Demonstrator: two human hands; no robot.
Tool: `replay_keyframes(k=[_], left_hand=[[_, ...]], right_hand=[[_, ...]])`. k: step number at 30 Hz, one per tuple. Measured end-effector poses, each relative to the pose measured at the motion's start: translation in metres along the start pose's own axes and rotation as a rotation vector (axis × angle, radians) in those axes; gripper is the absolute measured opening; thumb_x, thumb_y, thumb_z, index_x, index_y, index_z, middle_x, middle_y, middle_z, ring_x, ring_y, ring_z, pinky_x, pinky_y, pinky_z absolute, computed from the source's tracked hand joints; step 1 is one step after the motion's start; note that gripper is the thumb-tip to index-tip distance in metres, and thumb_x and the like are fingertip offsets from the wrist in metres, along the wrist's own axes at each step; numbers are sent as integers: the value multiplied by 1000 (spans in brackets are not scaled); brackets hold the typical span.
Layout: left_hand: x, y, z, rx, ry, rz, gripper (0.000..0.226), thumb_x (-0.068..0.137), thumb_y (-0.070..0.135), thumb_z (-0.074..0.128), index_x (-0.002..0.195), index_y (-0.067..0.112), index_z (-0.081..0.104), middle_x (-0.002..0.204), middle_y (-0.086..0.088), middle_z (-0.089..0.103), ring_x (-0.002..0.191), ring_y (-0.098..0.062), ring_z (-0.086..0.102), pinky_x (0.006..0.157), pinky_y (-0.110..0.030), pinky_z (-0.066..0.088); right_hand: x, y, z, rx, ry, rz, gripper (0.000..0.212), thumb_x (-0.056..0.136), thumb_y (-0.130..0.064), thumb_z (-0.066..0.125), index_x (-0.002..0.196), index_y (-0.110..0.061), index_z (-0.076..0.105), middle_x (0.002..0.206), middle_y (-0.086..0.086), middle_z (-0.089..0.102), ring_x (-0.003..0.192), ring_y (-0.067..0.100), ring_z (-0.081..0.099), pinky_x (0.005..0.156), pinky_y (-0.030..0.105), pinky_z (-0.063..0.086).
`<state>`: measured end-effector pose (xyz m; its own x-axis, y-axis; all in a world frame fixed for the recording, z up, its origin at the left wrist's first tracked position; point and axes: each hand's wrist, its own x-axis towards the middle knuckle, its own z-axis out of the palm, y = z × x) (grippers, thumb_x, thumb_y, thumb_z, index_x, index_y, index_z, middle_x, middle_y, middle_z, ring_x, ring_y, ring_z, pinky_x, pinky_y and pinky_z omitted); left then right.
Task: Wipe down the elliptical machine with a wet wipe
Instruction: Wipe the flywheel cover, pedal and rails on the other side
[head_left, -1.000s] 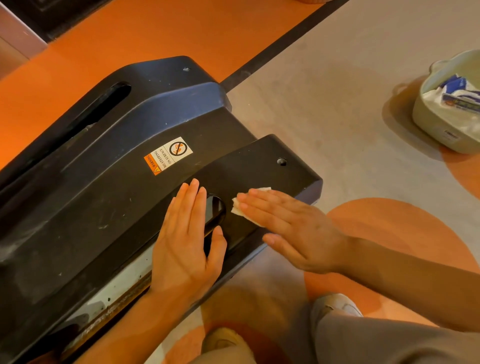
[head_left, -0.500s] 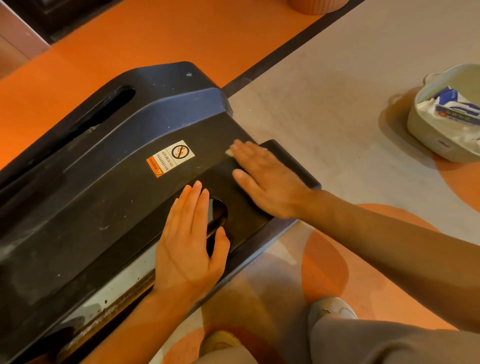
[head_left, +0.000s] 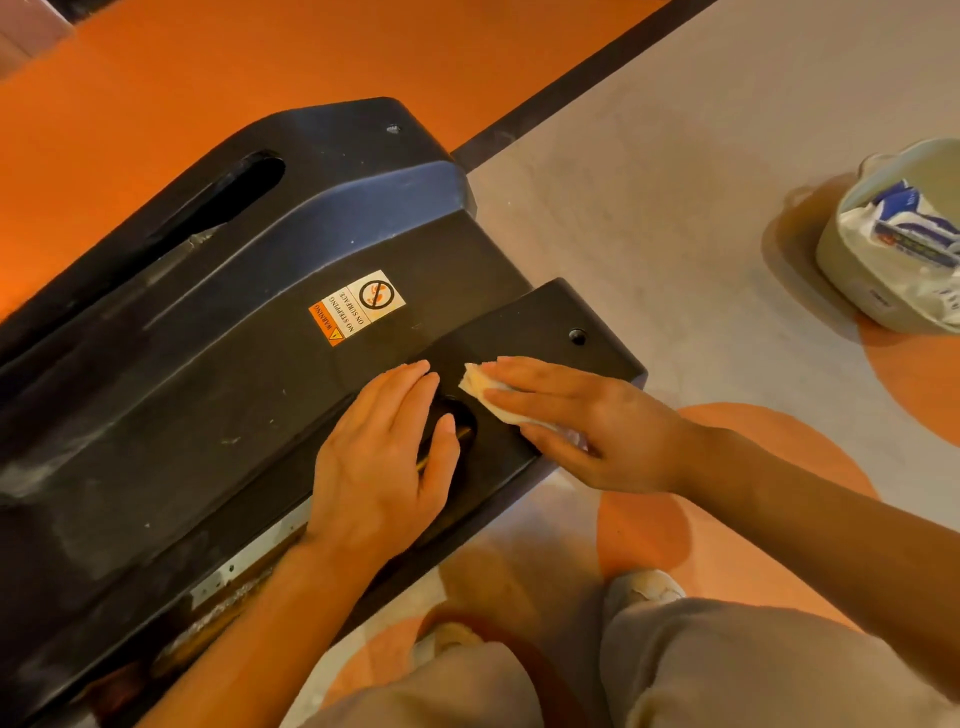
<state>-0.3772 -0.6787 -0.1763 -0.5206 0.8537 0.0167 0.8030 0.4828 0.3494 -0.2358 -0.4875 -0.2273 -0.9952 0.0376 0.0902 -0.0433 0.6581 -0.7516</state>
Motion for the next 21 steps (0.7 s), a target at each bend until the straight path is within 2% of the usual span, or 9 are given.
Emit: replay_keyframes(k=[3, 5, 8, 11, 13, 15, 18, 21], left_hand=[[4, -4, -8, 3, -41, 42, 48, 99, 36, 39, 124, 4, 65, 129, -13, 64, 118, -24, 61, 93, -33, 50], [3, -6, -13, 2, -88, 51, 47, 100, 35, 40, 122, 3, 66, 130, -14, 63, 120, -25, 61, 93, -31, 49], [1, -6, -18, 14, -183, 45, 51, 100, 37, 37, 123, 3, 66, 135, -15, 60, 125, -29, 58, 94, -32, 47], [4, -3, -23, 21, -251, 6, 54, 100, 41, 34, 123, 3, 66, 136, -15, 60, 125, -30, 58, 92, -32, 47], [8, 3, -28, 35, -296, -18, 56, 99, 42, 33, 122, 3, 66, 132, -16, 62, 122, -31, 60, 88, -34, 52], [13, 10, -36, 63, -353, -15, 58, 99, 43, 30, 121, 2, 66, 128, -18, 64, 119, -32, 61, 88, -38, 54], [21, 26, -55, 118, -430, 42, 62, 100, 44, 25, 118, 2, 67, 124, -18, 66, 120, -32, 61, 97, -42, 50], [31, 44, -80, 160, -497, 74, 63, 103, 45, 22, 124, 4, 64, 133, -17, 61, 129, -31, 54, 112, -43, 37]], right_hand=[[-1, 1, -13, -39, -139, -1, 53, 99, -28, 46, 150, -21, 36, 161, -4, 24, 147, 17, 24, 109, 25, 40], [-1, 3, -19, -29, -197, 11, 54, 97, -25, 49, 150, -19, 36, 160, -2, 25, 146, 20, 25, 108, 19, 35], [-1, 2, -20, -127, -169, -35, 48, 93, -13, 56, 141, -12, 50, 150, 11, 42, 137, 32, 42, 100, 28, 45], [-1, -7, -14, -288, -98, -72, 52, 74, 4, 77, 124, -3, 64, 123, 21, 63, 109, 39, 62, 84, 35, 54], [3, -17, -13, -320, -111, -46, 60, 62, 4, 86, 119, -2, 67, 113, 20, 65, 99, 37, 65, 79, 34, 55], [6, -28, -13, -284, -122, 16, 59, 60, 0, 89, 114, -3, 68, 107, 18, 66, 91, 34, 66, 74, 31, 55], [10, -45, -26, -255, -86, 100, 49, 60, -4, 91, 105, -6, 71, 98, 14, 67, 81, 29, 67, 71, 25, 51], [13, -68, -55, -245, -34, 134, 34, 70, -4, 84, 101, -5, 71, 93, 15, 66, 76, 29, 64, 70, 22, 45]])
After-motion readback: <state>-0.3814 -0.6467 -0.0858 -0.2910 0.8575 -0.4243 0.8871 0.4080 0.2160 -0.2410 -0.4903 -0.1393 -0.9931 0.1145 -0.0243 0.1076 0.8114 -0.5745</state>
